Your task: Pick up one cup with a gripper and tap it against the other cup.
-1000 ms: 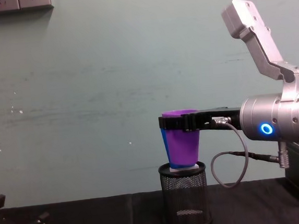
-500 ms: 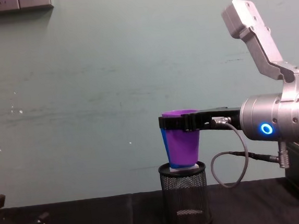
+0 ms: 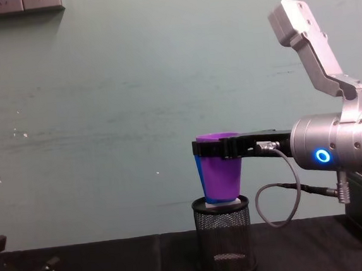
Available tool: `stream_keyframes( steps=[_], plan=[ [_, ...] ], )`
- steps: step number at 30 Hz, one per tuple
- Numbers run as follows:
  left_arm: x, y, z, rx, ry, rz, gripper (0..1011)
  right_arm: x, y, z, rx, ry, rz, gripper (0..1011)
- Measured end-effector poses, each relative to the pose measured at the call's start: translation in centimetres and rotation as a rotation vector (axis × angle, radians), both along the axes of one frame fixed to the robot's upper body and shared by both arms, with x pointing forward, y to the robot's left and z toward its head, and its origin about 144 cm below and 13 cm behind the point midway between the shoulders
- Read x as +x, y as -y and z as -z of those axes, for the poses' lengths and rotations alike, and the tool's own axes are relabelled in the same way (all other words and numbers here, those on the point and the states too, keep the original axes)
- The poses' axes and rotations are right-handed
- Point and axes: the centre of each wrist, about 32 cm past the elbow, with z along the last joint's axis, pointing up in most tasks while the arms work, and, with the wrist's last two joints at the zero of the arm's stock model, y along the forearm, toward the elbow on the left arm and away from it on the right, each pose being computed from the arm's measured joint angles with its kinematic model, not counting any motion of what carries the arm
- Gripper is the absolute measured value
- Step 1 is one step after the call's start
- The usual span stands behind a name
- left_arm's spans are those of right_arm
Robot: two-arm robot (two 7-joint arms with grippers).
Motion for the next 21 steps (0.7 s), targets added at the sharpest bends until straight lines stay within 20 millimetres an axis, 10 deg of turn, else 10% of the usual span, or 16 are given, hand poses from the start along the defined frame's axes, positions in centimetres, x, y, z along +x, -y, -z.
stream_keyframes(
  steps=[21],
  plan=[
    [0.00, 0.00, 0.00, 0.000, 0.000, 0.000, 1000, 0.00, 0.00, 0.00, 0.000, 0.000, 0.000, 737]
  ],
)
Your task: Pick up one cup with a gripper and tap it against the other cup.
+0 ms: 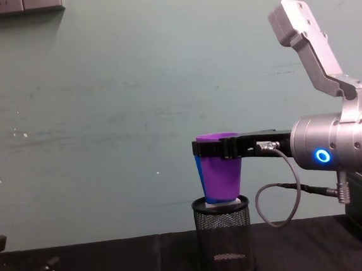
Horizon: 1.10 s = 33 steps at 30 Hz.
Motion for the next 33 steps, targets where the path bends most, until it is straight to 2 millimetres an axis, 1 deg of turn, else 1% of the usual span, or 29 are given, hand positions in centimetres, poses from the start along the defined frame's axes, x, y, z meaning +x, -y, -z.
stream_keyframes(
  steps=[33],
  plan=[
    [0.00, 0.00, 0.00, 0.000, 0.000, 0.000, 1000, 0.00, 0.00, 0.00, 0.000, 0.000, 0.000, 737]
  ],
)
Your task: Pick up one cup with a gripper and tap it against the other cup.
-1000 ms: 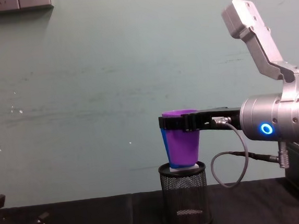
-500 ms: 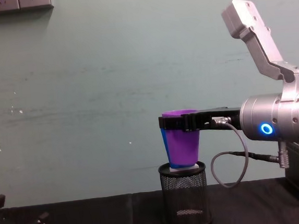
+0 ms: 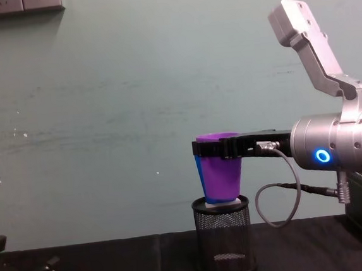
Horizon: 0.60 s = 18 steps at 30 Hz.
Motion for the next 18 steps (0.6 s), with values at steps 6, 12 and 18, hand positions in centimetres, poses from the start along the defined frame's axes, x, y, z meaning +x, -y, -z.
stream_keyframes(
  steps=[6, 12, 18],
  plan=[
    [0.00, 0.00, 0.00, 0.000, 0.000, 0.000, 1000, 0.00, 0.00, 0.00, 0.000, 0.000, 0.000, 738],
    [0.00, 0.00, 0.00, 0.000, 0.000, 0.000, 1000, 0.00, 0.00, 0.00, 0.000, 0.000, 0.000, 737],
    [0.00, 0.00, 0.00, 0.000, 0.000, 0.000, 1000, 0.00, 0.00, 0.00, 0.000, 0.000, 0.000, 737]
  ],
)
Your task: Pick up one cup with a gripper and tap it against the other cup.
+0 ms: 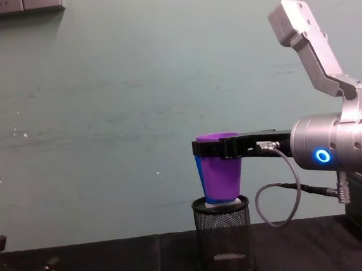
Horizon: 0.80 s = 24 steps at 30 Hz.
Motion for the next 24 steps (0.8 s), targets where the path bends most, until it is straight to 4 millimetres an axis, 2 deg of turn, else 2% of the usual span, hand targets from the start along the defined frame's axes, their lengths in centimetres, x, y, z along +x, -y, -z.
stream_keyframes(
  steps=[24],
  plan=[
    [0.00, 0.00, 0.00, 0.000, 0.000, 0.000, 1000, 0.00, 0.00, 0.00, 0.000, 0.000, 0.000, 737]
  ],
)
